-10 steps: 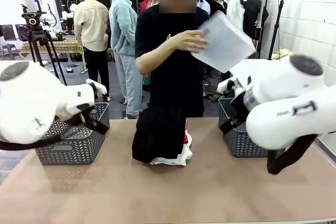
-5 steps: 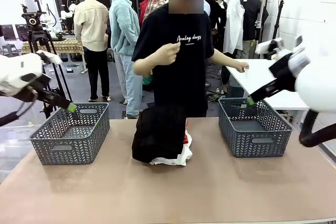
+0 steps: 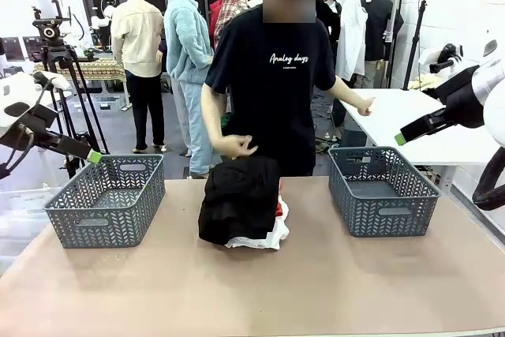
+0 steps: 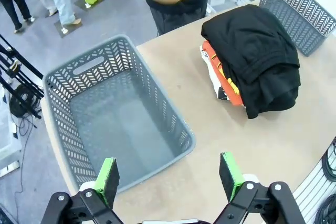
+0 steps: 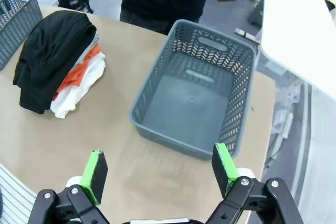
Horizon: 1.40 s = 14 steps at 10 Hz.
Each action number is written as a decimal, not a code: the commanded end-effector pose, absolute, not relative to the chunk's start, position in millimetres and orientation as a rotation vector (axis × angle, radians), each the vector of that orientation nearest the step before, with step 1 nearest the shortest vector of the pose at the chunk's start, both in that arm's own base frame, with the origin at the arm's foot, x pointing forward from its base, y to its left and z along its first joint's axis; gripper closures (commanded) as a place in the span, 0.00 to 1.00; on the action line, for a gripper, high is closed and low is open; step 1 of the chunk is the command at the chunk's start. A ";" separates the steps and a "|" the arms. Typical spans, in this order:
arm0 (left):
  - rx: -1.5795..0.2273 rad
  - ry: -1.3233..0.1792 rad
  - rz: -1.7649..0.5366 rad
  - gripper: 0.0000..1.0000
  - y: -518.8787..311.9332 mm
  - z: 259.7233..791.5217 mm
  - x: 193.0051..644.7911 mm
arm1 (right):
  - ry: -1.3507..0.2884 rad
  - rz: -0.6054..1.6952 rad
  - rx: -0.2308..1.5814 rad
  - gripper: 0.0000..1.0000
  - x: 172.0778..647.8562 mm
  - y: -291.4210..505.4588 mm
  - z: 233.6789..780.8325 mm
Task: Sort the tops and bottoms.
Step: Lift clothes from the center of the table with your left hand.
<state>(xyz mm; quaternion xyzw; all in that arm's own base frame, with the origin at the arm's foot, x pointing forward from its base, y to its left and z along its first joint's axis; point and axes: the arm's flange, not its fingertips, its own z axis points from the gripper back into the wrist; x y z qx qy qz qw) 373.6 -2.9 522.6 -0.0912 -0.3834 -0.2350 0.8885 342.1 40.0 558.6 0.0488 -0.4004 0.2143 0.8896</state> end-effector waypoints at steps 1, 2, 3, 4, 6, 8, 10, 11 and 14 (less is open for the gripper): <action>-0.190 -0.797 -0.483 0.00 -0.6 522.2 373.9 | -0.834 0.445 0.102 0.00 341.3 39.9 559.6; -0.190 -0.797 -0.483 0.00 -0.6 522.2 373.9 | -0.834 0.445 0.102 0.00 341.3 39.9 559.6; -0.190 -0.797 -0.483 0.00 -0.6 522.2 373.9 | -0.834 0.445 0.102 0.00 341.3 39.9 559.6; -0.190 -0.797 -0.483 0.00 -0.6 522.2 373.9 | -0.834 0.445 0.102 0.00 341.3 39.9 559.6; -0.190 -0.797 -0.483 0.00 -0.6 522.2 373.9 | -0.834 0.445 0.102 0.00 341.3 39.9 559.6; -0.190 -0.797 -0.483 0.00 -0.6 522.2 373.9 | -0.834 0.445 0.102 0.00 341.3 39.9 559.6; -0.190 -0.797 -0.483 0.00 -0.6 522.2 373.9 | -0.834 0.445 0.102 0.00 341.3 39.9 559.6; -0.190 -0.797 -0.483 0.00 -0.6 522.2 373.9 | -0.834 0.445 0.102 0.00 341.3 39.9 559.6; -0.190 -0.797 -0.483 0.00 -0.6 522.2 373.9 | -0.834 0.445 0.102 0.00 341.3 39.9 559.6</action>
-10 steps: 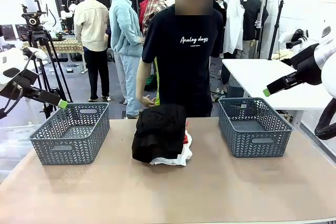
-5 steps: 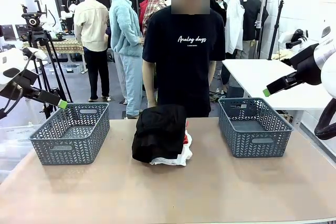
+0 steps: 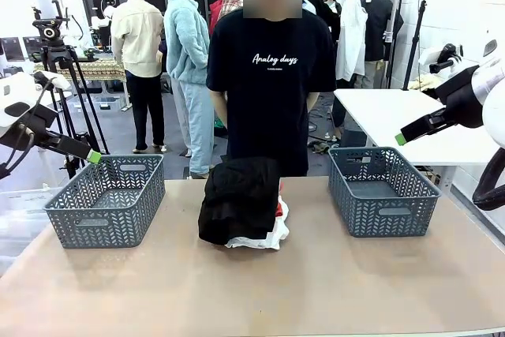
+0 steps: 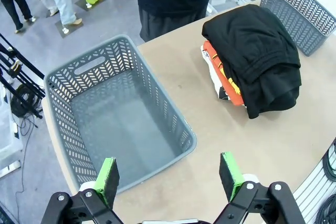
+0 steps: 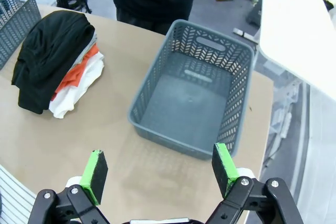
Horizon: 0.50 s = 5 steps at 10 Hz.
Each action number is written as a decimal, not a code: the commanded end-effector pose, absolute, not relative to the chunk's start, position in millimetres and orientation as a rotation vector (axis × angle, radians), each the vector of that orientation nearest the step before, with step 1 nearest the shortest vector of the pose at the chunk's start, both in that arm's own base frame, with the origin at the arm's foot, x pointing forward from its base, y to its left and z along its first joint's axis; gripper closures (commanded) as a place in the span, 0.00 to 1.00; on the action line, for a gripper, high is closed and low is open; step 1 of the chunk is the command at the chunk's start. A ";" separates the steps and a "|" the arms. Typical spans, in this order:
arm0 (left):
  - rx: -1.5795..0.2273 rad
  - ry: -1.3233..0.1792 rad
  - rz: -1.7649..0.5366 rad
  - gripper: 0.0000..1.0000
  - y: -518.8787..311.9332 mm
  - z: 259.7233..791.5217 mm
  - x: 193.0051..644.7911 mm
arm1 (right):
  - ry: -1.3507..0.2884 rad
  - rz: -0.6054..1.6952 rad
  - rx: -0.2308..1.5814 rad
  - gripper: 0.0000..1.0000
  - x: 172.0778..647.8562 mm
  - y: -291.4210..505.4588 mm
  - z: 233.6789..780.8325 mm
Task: Sort the tops and bottoms.
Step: Lift clothes from the center of the table with your left hand.
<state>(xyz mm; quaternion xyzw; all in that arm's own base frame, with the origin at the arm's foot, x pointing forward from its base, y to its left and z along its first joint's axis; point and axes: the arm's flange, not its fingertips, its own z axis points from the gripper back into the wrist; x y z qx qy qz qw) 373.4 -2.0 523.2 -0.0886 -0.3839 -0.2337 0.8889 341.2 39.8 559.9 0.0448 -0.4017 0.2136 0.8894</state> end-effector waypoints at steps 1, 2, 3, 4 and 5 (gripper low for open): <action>-0.190 -0.797 -0.483 0.00 -0.6 522.2 373.9 | -0.834 0.445 0.102 0.00 341.3 39.9 559.6; -0.190 -0.797 -0.483 0.00 -0.6 522.2 373.9 | -0.834 0.445 0.102 0.00 341.3 39.9 559.6; -0.190 -0.797 -0.483 0.00 -0.6 522.2 373.9 | -0.834 0.445 0.102 0.00 341.3 39.9 559.6; -0.190 -0.797 -0.483 0.00 -0.6 522.2 373.9 | -0.834 0.445 0.102 0.00 341.3 39.9 559.6; -0.190 -0.797 -0.483 0.00 -0.6 522.2 373.9 | -0.834 0.445 0.102 0.00 341.3 39.9 559.6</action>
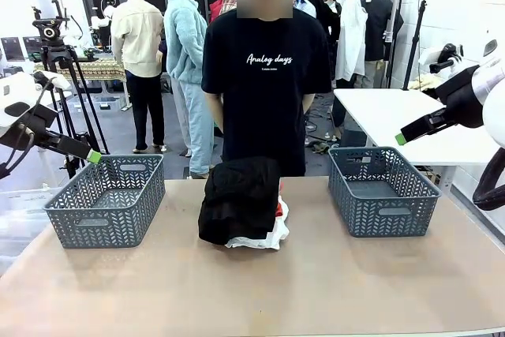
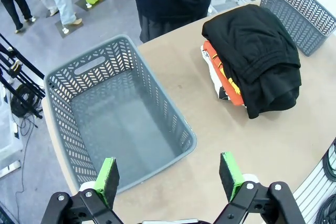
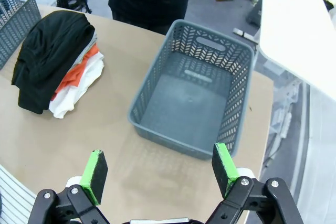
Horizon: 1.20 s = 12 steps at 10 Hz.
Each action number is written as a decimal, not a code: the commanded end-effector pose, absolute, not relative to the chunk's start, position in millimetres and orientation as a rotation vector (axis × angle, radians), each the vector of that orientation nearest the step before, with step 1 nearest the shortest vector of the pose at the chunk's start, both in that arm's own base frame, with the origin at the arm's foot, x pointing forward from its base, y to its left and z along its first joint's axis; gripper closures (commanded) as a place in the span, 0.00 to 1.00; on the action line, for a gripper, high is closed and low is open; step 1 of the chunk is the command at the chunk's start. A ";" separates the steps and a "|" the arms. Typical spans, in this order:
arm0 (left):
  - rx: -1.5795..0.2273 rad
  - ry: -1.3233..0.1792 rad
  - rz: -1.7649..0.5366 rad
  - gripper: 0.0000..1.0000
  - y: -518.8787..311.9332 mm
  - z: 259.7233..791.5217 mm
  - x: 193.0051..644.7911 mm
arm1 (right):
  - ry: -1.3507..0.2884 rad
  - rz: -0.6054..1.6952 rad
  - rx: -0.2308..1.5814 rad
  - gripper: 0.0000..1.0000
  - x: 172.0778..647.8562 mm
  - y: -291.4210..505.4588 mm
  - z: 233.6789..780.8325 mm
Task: Sort the tops and bottoms.
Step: Lift clothes from the center of the table with your left hand.
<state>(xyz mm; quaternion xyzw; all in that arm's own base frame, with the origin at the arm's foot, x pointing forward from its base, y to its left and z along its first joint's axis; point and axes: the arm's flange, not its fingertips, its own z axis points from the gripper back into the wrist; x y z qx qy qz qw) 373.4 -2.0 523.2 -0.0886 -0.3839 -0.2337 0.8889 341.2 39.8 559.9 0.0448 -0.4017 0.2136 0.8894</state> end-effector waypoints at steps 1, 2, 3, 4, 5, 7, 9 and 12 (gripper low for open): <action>-0.190 -0.797 -0.483 0.00 -0.6 522.2 373.9 | -0.834 0.445 0.102 0.00 341.3 39.9 559.6; -0.190 -0.797 -0.483 0.00 -0.6 522.2 373.9 | -0.834 0.445 0.102 0.00 341.3 39.9 559.6; -0.190 -0.797 -0.483 0.00 -0.6 522.2 373.9 | -0.834 0.445 0.102 0.00 341.3 39.9 559.6; -0.190 -0.797 -0.483 0.00 -0.6 522.2 373.9 | -0.834 0.445 0.102 0.00 341.3 39.9 559.6; -0.190 -0.797 -0.483 0.00 -0.6 522.2 373.9 | -0.834 0.445 0.102 0.00 341.3 39.9 559.6; -0.158 -0.846 -0.473 0.00 -26.2 529.1 379.8 | -0.834 0.445 0.102 0.00 341.3 39.9 559.6; -0.153 -0.820 -0.538 0.00 -91.4 544.2 410.2 | -0.834 0.445 0.102 0.00 341.3 39.9 559.6; -0.156 -0.731 -0.583 0.00 -156.1 536.6 433.2 | -0.834 0.445 0.102 0.00 341.3 39.9 559.6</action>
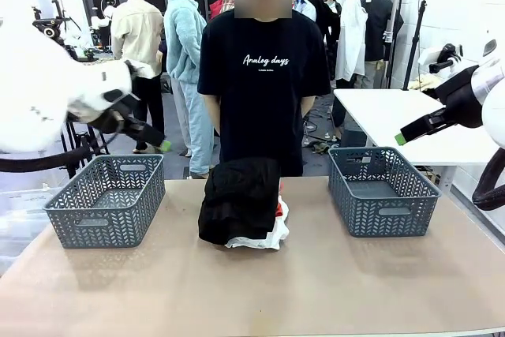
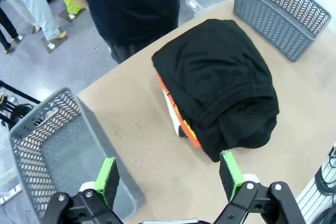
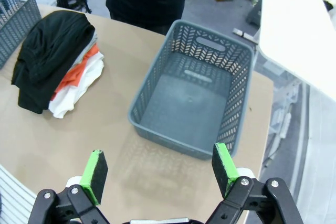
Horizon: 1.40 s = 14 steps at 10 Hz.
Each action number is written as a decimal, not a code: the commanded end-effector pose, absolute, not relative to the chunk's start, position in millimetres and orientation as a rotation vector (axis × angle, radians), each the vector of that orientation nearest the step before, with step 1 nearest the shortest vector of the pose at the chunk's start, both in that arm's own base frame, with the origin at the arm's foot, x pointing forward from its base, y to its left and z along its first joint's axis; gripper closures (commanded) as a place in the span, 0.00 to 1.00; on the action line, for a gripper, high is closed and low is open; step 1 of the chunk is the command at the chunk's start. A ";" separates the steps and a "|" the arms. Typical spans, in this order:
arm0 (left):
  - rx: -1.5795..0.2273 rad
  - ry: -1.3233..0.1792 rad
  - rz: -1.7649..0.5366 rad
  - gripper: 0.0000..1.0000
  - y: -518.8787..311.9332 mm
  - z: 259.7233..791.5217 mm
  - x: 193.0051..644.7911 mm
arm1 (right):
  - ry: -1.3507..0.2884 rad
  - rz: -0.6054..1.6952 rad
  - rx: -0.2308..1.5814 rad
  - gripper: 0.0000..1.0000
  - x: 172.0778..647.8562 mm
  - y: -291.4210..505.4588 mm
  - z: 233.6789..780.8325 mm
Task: Sort the tops and bottoms.
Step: Lift clothes from the center of the table with your left hand.
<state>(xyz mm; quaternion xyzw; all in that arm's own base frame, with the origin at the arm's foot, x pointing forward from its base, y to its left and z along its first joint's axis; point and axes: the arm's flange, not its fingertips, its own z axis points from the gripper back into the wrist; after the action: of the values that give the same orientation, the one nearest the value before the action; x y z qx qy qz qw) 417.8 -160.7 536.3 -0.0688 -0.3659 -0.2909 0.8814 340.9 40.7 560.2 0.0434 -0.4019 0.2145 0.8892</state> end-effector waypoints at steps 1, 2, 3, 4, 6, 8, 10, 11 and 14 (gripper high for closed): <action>-0.136 -0.683 -0.553 0.00 -152.4 527.8 439.6 | -0.834 0.445 0.102 0.00 341.3 39.9 559.6; -0.143 -0.762 -0.606 0.00 -160.7 536.3 417.8 | -0.834 0.445 0.102 0.00 341.3 39.9 559.6; -0.143 -0.762 -0.606 0.00 -160.7 536.3 417.8 | -0.834 0.445 0.102 0.00 341.3 39.9 559.6; -0.143 -0.762 -0.606 0.00 -160.7 536.3 417.8 | -0.834 0.445 0.102 0.00 341.3 39.9 559.6; -0.107 -0.780 -0.632 0.00 -184.5 536.4 425.8 | -0.834 0.445 0.102 0.00 341.3 39.9 559.6; -0.124 -0.784 -0.722 0.00 -250.5 558.8 448.3 | -0.834 0.445 0.102 0.00 341.3 39.9 559.6; -0.088 -0.730 -0.795 0.00 -302.6 568.6 471.4 | -0.834 0.445 0.102 0.00 341.3 39.9 559.6; -0.112 -0.664 -0.810 0.00 -322.9 562.4 484.0 | -0.834 0.445 0.102 0.00 341.3 39.9 559.6; -0.013 -0.535 -0.780 0.00 -348.5 532.4 501.9 | -0.834 0.445 0.102 0.00 341.3 39.9 559.6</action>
<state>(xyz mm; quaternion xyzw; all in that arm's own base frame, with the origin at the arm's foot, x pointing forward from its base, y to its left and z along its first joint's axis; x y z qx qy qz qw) 498.5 -337.0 528.2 -0.0304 -0.2770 -0.3906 0.8774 340.6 41.2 560.5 0.0421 -0.4021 0.2148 0.8891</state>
